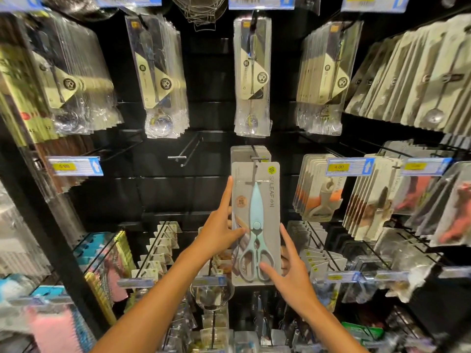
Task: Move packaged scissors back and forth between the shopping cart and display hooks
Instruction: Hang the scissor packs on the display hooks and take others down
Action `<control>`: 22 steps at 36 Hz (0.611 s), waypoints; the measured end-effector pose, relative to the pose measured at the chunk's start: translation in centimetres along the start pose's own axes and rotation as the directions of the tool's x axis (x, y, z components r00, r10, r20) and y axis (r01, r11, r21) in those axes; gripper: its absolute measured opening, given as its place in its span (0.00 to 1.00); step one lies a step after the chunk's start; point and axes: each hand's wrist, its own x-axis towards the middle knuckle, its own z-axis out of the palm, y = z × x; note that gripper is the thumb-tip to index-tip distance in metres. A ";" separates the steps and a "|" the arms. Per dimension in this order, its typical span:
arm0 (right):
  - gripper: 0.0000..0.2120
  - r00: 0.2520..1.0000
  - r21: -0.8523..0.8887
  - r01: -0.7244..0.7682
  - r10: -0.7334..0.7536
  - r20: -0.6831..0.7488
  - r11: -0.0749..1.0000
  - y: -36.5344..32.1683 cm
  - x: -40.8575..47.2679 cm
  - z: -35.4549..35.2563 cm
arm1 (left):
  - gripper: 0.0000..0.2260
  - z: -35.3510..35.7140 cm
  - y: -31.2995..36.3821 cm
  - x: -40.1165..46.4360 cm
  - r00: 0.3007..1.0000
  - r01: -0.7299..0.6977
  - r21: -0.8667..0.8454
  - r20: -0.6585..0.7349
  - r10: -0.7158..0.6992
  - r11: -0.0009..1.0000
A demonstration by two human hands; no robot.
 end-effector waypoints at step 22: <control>0.51 0.984 -0.239 0.042 0.001 0.180 0.970 1.6 7.1 -0.4 | 0.57 0.6 -0.8 4.8 0.993 0.038 -0.061 0.118 -0.030 0.997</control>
